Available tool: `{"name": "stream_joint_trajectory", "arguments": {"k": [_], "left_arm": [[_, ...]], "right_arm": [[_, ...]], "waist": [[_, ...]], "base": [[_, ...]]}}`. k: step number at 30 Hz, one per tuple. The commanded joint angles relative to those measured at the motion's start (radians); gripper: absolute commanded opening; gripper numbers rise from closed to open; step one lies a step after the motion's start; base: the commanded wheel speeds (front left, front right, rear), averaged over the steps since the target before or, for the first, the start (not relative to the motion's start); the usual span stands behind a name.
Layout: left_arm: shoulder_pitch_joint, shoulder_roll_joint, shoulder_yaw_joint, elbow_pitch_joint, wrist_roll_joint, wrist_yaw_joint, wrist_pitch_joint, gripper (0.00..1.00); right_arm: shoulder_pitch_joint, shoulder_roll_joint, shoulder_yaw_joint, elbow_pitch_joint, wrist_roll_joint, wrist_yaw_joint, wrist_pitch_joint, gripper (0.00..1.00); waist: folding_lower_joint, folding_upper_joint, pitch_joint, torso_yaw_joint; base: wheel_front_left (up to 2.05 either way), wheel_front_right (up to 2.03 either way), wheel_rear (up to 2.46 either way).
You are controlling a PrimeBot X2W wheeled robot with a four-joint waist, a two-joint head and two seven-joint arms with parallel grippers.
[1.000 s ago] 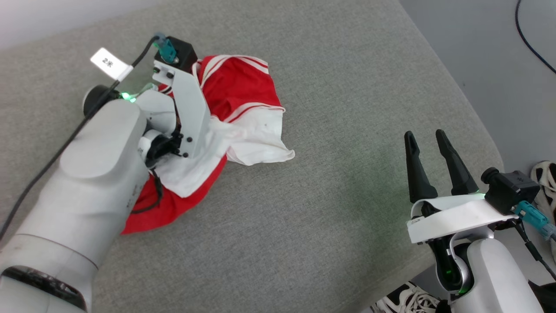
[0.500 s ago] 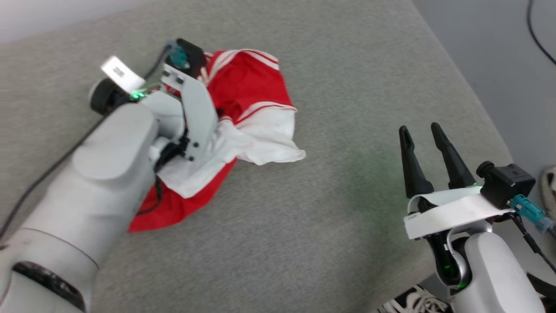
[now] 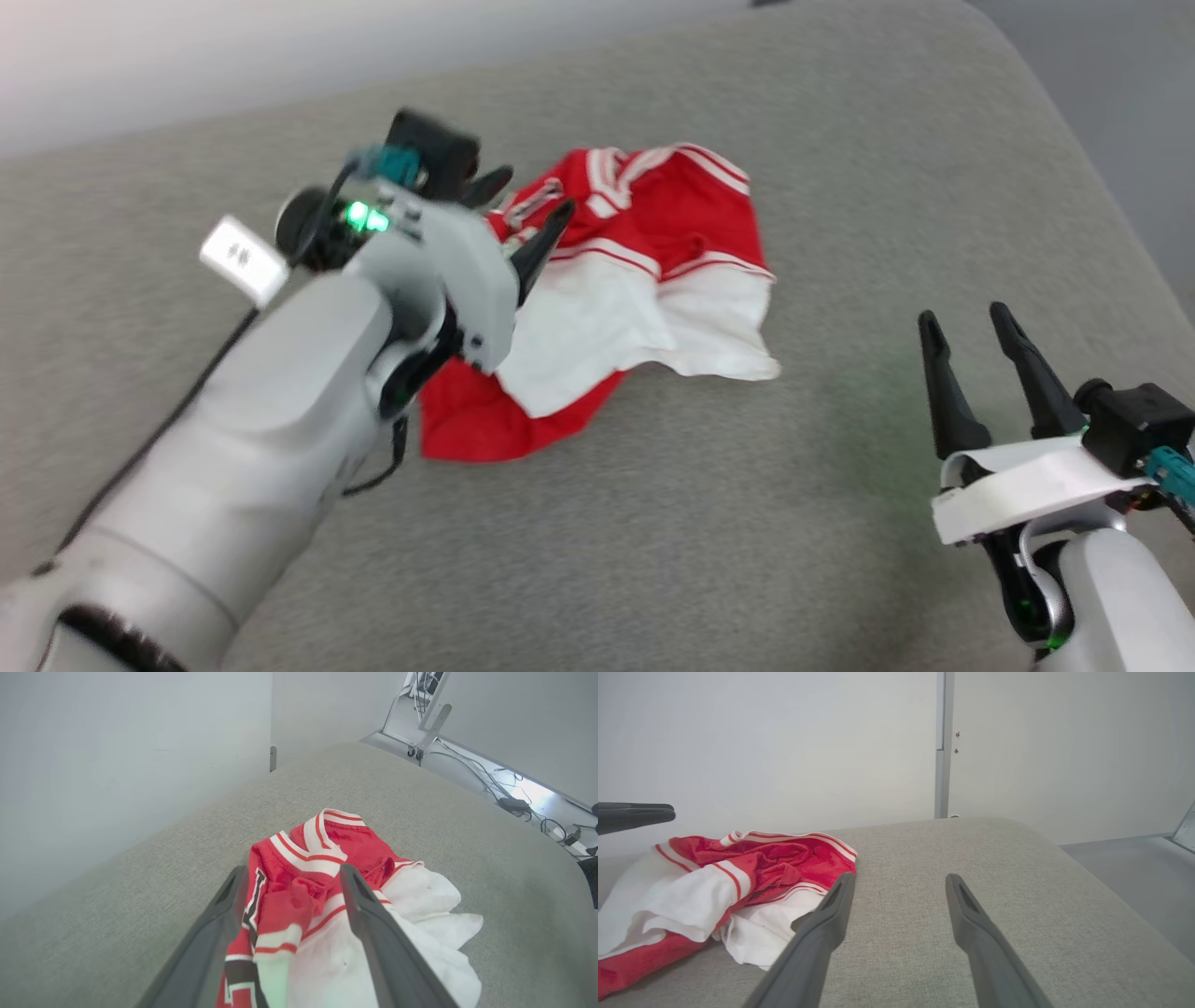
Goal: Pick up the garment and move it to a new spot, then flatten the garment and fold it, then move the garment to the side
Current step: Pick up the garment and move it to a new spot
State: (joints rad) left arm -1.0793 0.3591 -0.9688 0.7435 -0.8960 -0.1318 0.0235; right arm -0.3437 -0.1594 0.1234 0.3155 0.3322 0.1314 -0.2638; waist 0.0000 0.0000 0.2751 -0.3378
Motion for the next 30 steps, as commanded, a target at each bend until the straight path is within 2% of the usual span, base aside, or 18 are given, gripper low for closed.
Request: {"name": "stream_joint_trajectory", "arguments": {"k": [1, 9, 14, 17, 22, 30], "left_arm": [[0.03, 0.011, 0.003, -0.003, -0.006, 0.002, -0.02, 1.0], [0.261, 0.037, 0.06, 0.027, -0.067, 0.02, -0.236, 1.0], [0.411, 0.043, 0.163, -0.005, -0.099, 0.033, -0.287, 1.0], [0.516, 0.05, 0.3, -0.1, -0.029, 0.058, -0.288, 1.0], [0.71, 0.024, 0.526, -0.283, 0.138, 0.114, -0.288, 1.0], [0.932, -0.043, 0.757, -0.494, 0.387, 0.119, -0.288, 1.0]], "right_arm": [[0.012, -0.011, -0.008, 0.001, -0.008, -0.001, -0.001, 1.0], [0.056, -0.066, -0.044, 0.014, -0.019, -0.001, -0.001, 1.0], [0.081, -0.105, -0.067, 0.019, -0.026, -0.001, -0.001, 1.0], [0.097, -0.122, -0.087, 0.015, -0.028, -0.001, -0.001, 1.0], [0.125, -0.14, -0.113, 0.009, -0.027, -0.001, -0.001, 1.0], [0.176, -0.141, -0.128, 0.005, -0.033, -0.001, -0.001, 1.0]], "waist": [[0.0, 0.0, -0.083, 0.101], [0.0, 0.0, -0.136, 0.209], [0.0, 0.0, -0.164, 0.278], [0.0, 0.0, -0.172, 0.313], [0.0, 0.0, -0.185, 0.351], [0.0, 0.0, -0.228, 0.361]], "base": [[0.0, 0.0, 0.0], [0.0, 0.0, 0.0], [0.0, 0.0, 0.0], [0.0, 0.0, 0.0], [0.0, 0.0, 0.0], [0.0, 0.0, 0.0]]}}
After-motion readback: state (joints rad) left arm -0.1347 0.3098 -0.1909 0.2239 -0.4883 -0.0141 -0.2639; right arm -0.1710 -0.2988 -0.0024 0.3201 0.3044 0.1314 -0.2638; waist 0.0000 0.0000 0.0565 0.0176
